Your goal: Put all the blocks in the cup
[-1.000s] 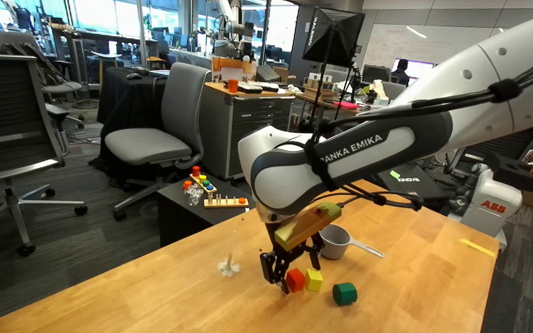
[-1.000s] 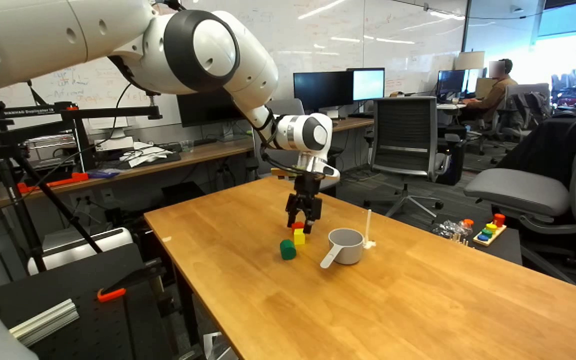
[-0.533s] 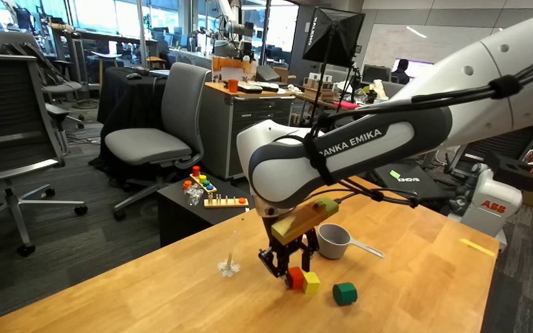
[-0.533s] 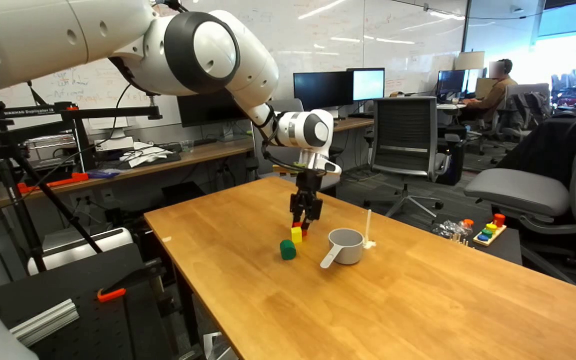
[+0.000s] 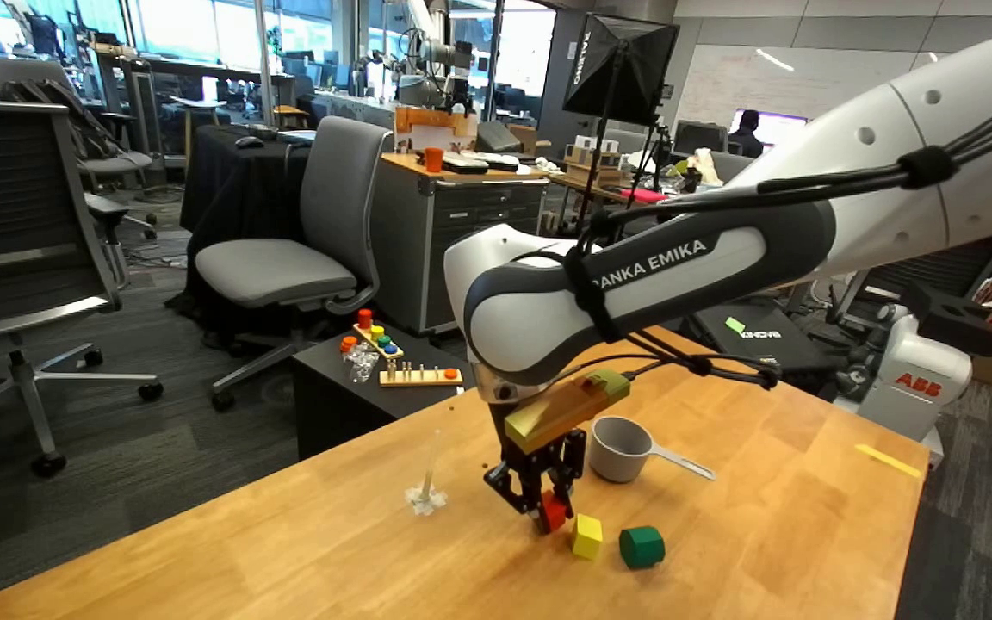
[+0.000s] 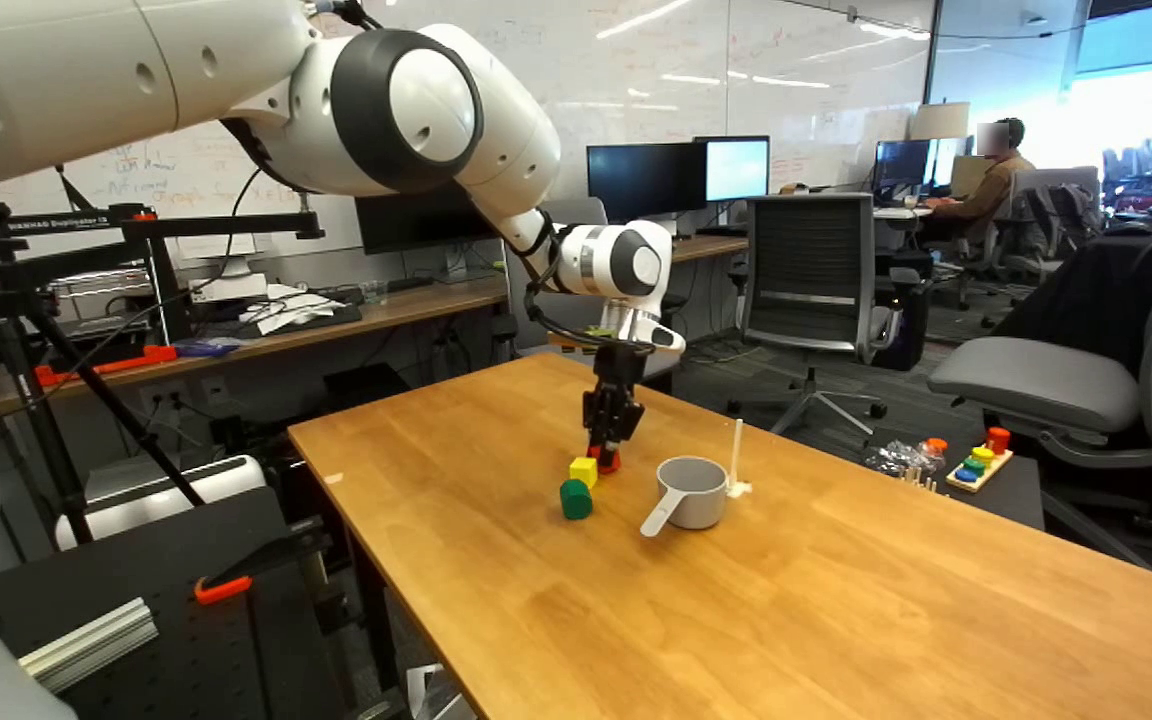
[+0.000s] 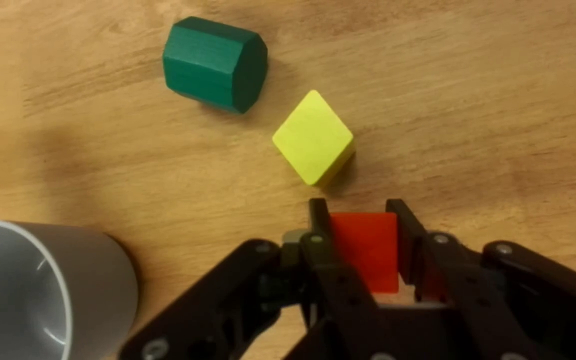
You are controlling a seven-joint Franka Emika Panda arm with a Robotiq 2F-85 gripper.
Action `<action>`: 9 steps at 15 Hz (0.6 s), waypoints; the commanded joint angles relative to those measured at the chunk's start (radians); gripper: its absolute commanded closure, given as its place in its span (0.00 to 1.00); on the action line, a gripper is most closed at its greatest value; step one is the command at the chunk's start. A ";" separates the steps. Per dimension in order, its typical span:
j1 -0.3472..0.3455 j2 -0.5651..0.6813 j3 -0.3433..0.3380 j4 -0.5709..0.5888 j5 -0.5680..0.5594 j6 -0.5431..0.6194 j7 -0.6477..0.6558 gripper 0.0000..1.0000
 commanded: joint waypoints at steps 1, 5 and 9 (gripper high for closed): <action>-0.009 0.036 0.007 0.065 0.027 -0.030 -0.002 0.91; -0.025 -0.015 0.003 0.039 0.019 -0.019 -0.001 0.91; -0.052 -0.071 -0.007 0.050 0.014 -0.012 0.002 0.90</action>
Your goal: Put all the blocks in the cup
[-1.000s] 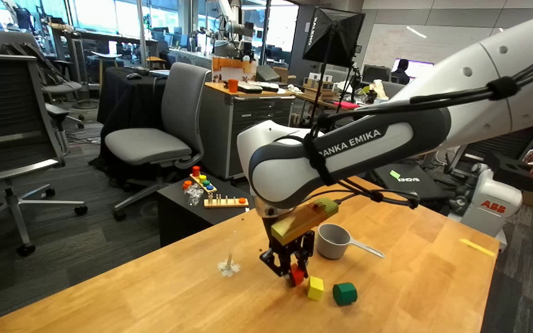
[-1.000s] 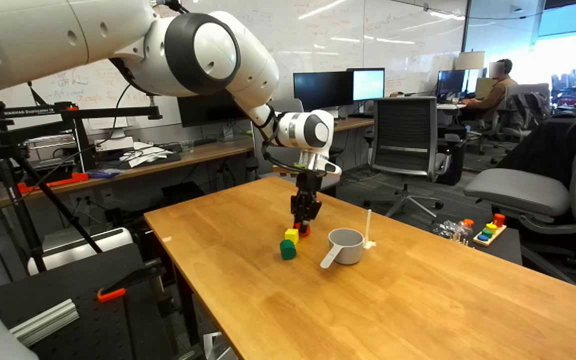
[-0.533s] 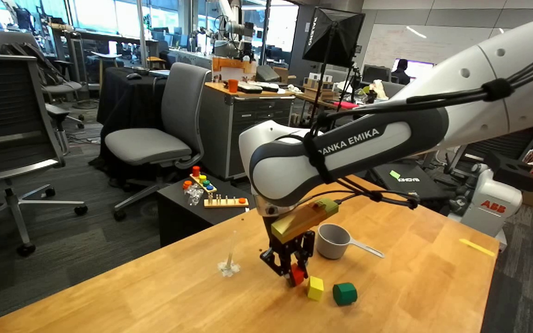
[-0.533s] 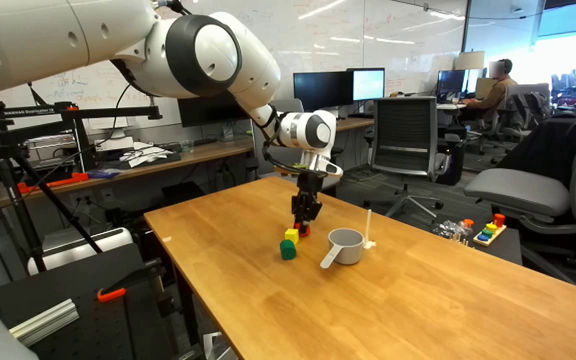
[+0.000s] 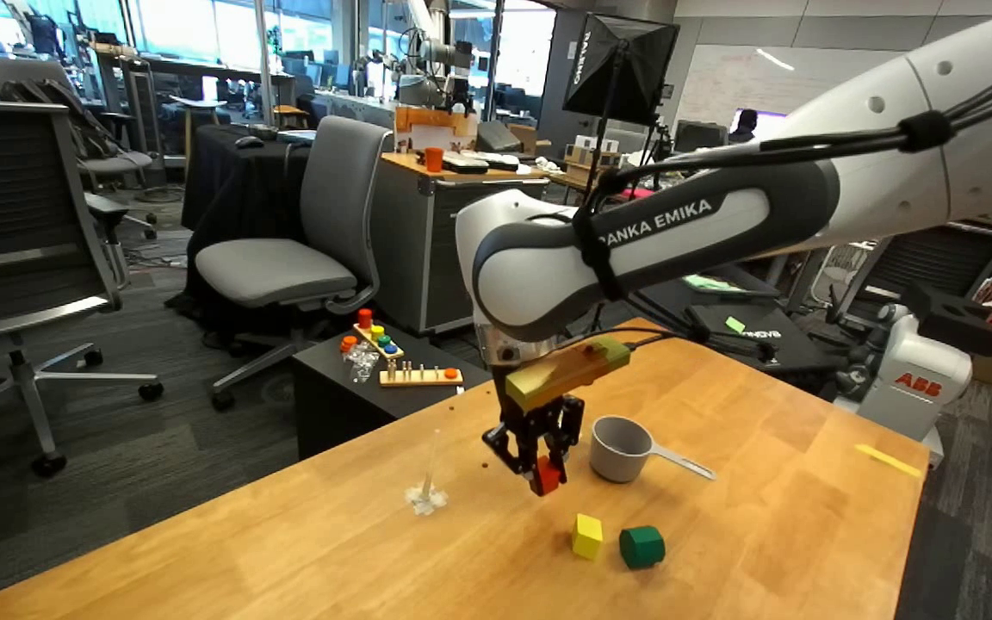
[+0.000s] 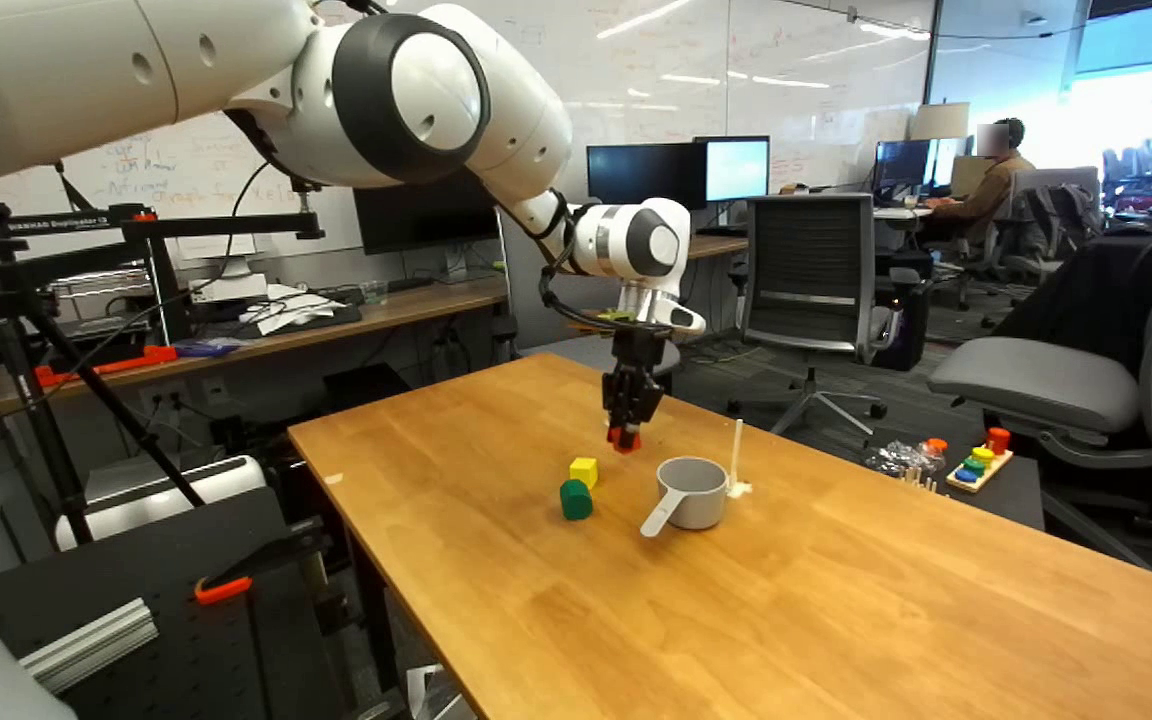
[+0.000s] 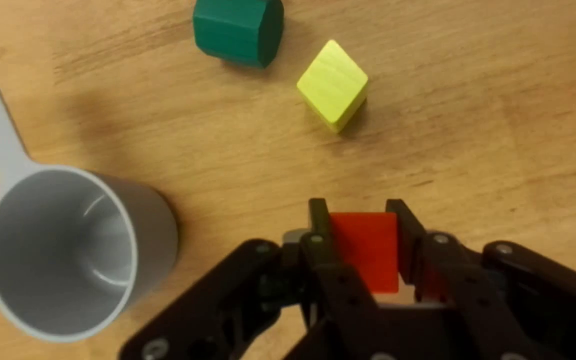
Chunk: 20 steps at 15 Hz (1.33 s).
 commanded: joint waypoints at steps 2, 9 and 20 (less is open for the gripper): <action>-0.037 -0.079 -0.007 0.016 0.009 -0.006 0.007 0.90; -0.119 -0.170 -0.032 -0.064 0.019 0.009 0.058 0.90; -0.204 -0.258 -0.029 -0.302 0.016 0.035 0.129 0.89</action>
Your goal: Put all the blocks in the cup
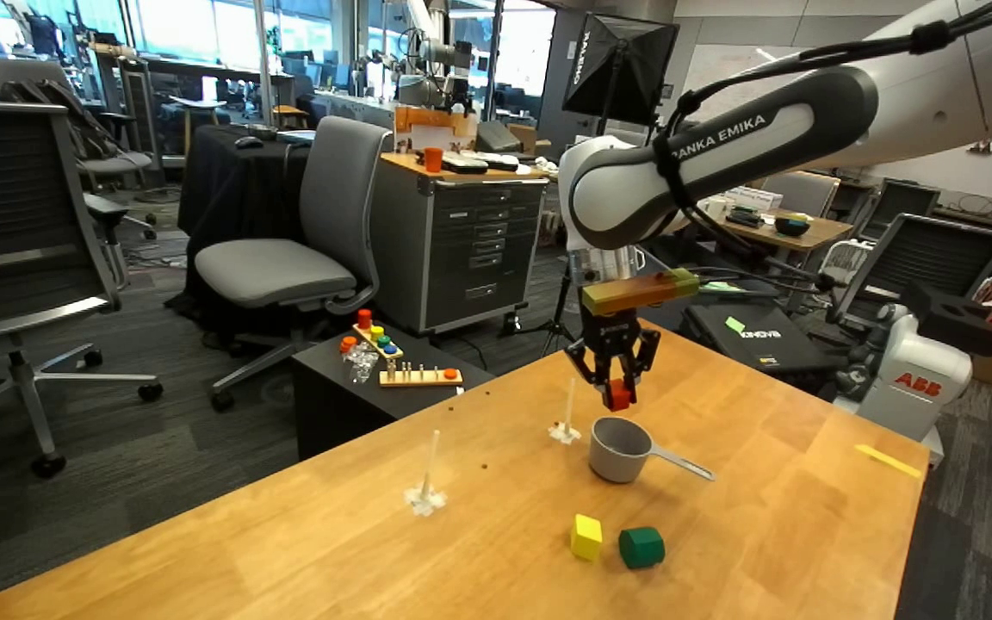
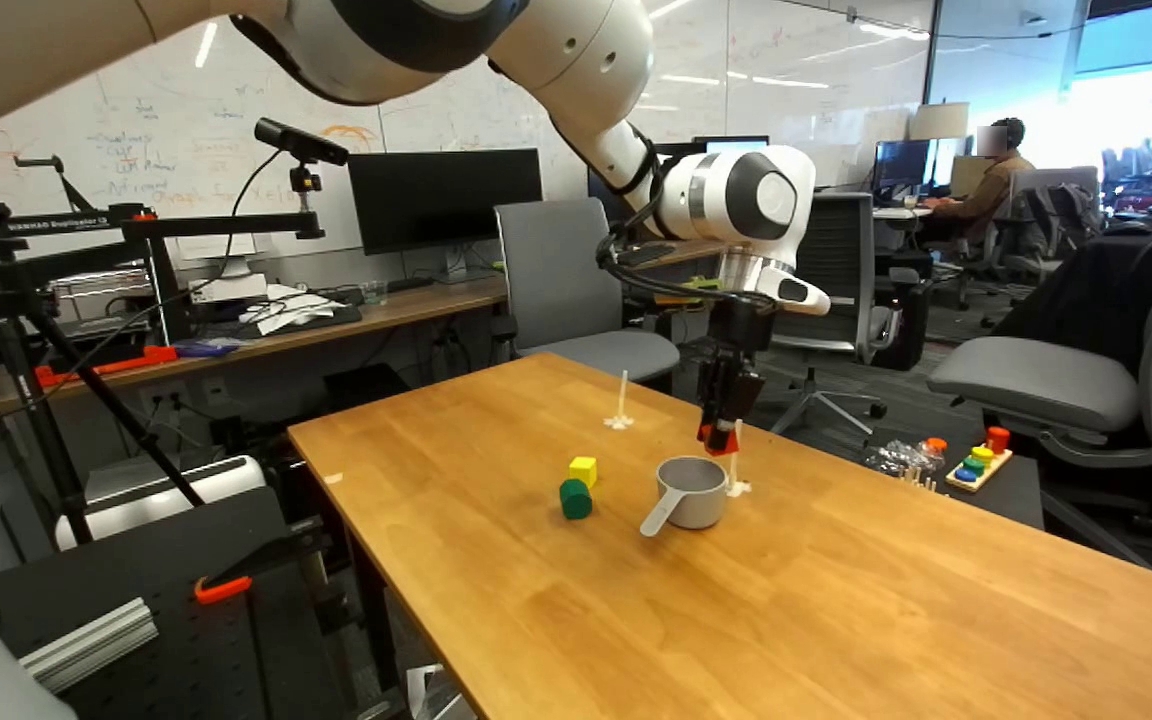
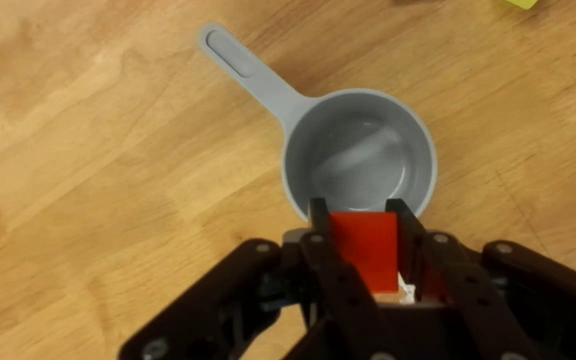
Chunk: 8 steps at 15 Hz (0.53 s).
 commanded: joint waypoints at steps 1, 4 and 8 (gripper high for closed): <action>0.003 -0.096 0.001 -0.148 0.015 0.033 0.042 0.89; 0.019 -0.117 -0.017 -0.206 0.039 0.050 0.046 0.89; 0.028 -0.140 -0.009 -0.281 0.057 0.093 0.035 0.27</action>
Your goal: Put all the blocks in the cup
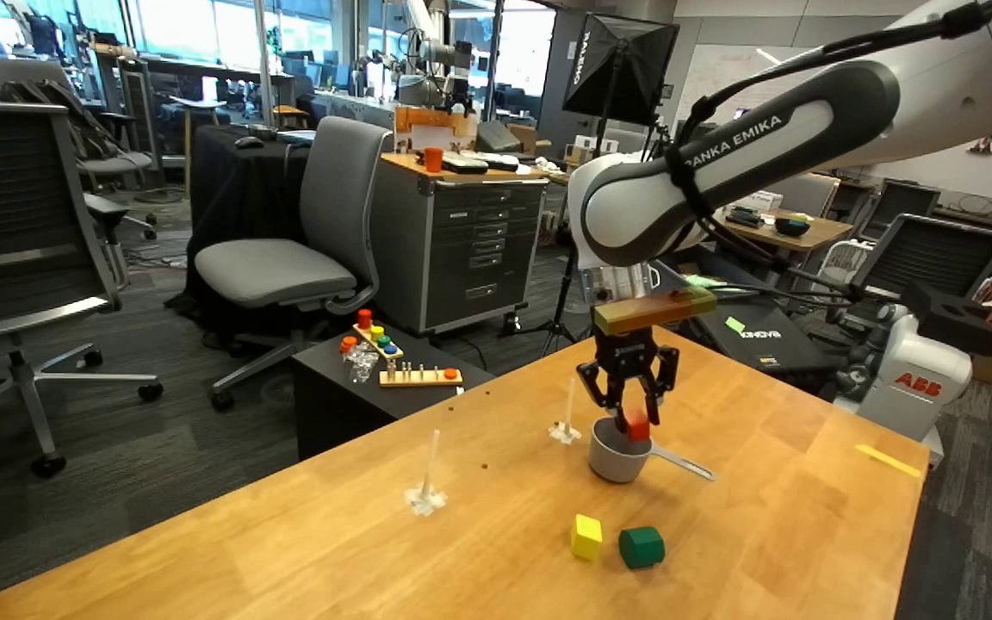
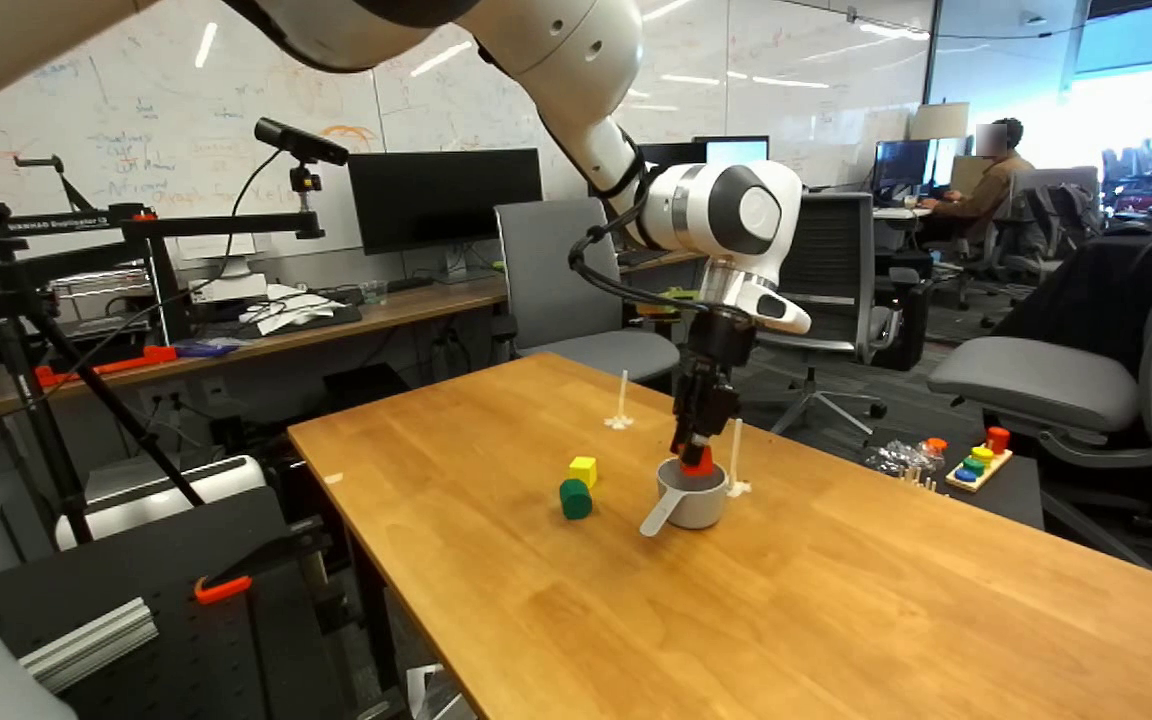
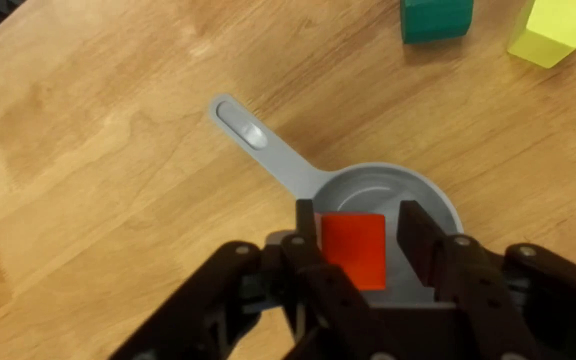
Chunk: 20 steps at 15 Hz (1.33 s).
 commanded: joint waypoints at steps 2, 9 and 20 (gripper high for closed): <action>0.027 -0.081 -0.010 -0.143 0.030 0.074 0.000 0.13; 0.097 -0.090 0.006 -0.151 0.005 0.074 -0.009 0.00; 0.194 -0.055 0.079 -0.097 -0.059 -0.051 -0.331 0.00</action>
